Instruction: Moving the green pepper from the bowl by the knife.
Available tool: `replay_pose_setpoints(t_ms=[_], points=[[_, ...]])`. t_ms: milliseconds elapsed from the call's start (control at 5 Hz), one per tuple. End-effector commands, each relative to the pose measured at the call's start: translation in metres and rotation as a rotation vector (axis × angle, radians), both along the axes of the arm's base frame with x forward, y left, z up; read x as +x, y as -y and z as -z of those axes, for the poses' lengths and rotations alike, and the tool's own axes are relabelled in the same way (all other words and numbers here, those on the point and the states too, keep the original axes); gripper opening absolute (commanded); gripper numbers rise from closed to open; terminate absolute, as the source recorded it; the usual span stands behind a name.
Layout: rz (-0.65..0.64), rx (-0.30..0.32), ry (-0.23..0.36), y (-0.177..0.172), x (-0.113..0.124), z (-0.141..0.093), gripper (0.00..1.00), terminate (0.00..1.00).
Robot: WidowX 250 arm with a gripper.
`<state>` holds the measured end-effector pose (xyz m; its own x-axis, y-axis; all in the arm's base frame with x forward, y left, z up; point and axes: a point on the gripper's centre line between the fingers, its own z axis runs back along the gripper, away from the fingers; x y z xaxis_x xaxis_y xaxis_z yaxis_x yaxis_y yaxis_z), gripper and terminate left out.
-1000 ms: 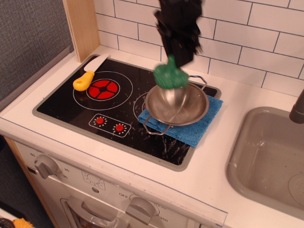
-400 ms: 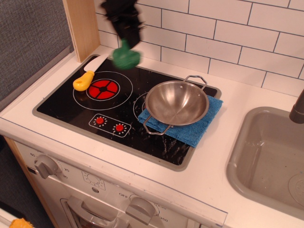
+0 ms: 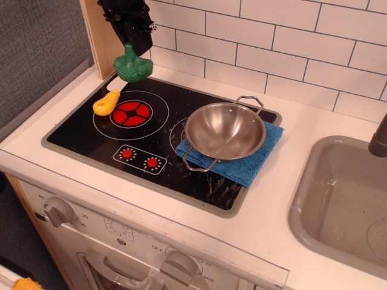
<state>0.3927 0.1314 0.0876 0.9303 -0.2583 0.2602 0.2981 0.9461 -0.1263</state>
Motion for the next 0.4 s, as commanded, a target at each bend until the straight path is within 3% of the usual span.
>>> replay_pose_setpoints(t_ms=[0,200], points=[[0.047,0.042,0.051,-0.0096,-0.0105,-0.0181,1.0,0.0],[0.047,0.064,0.069,-0.0106,-0.0097,-0.0175,1.0,1.0]])
